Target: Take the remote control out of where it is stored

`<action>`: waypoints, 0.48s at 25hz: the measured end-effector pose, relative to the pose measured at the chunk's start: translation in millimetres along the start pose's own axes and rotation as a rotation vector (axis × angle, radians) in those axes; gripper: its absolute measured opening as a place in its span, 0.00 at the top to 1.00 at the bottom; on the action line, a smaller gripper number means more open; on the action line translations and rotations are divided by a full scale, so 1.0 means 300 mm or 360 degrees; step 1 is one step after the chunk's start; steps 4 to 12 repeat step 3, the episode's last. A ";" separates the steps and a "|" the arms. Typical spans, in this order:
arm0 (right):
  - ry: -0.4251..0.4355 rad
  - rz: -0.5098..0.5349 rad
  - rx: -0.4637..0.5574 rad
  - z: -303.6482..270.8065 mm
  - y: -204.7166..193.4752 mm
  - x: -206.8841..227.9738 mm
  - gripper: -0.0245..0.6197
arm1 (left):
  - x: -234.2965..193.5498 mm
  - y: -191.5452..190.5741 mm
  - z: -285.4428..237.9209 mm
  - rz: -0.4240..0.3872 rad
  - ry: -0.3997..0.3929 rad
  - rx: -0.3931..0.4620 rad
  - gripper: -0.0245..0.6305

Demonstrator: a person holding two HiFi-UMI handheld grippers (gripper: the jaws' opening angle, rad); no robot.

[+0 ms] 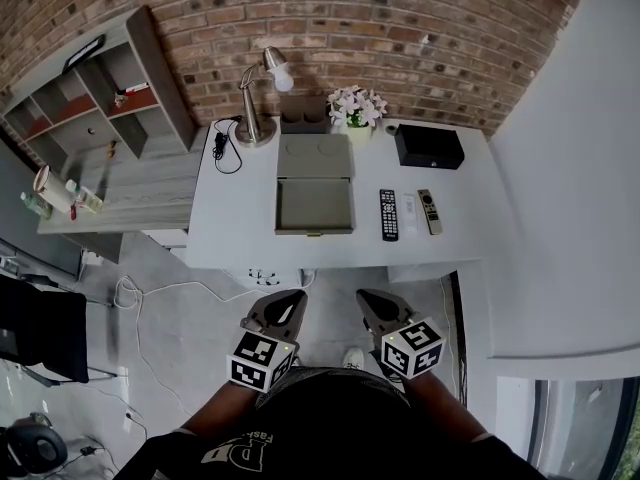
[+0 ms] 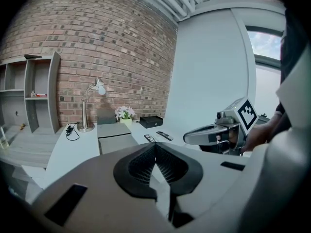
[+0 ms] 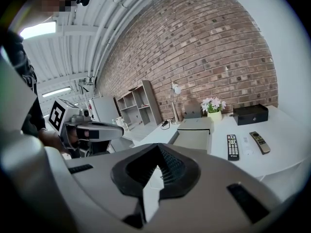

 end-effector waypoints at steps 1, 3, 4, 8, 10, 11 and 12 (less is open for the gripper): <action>0.0001 0.0002 -0.0001 -0.002 0.000 -0.003 0.96 | -0.003 -0.002 0.002 0.0000 0.0002 0.0000 0.95; 0.0003 0.0006 -0.0002 -0.008 0.001 -0.009 0.96 | -0.009 -0.005 0.007 0.0002 0.0006 0.0000 0.95; 0.0003 0.0006 -0.0002 -0.008 0.001 -0.009 0.96 | -0.009 -0.005 0.007 0.0002 0.0006 0.0000 0.95; 0.0003 0.0006 -0.0002 -0.008 0.001 -0.009 0.96 | -0.009 -0.005 0.007 0.0002 0.0006 0.0000 0.95; 0.0003 0.0006 -0.0002 -0.008 0.001 -0.009 0.96 | -0.009 -0.005 0.007 0.0002 0.0006 0.0000 0.95; 0.0003 0.0006 -0.0002 -0.008 0.001 -0.009 0.96 | -0.009 -0.005 0.007 0.0002 0.0006 0.0000 0.95; 0.0003 0.0006 -0.0002 -0.008 0.001 -0.009 0.96 | -0.009 -0.005 0.007 0.0002 0.0006 0.0000 0.95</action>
Point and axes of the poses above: the fingertips, and each gripper's own axes: z backward along the fingers, x to its right, y out of its top, the point moved 8 cm from there along z, backward along the fingers, and after that the axes turned 14 degrees about -x, right-handed, at the moved point
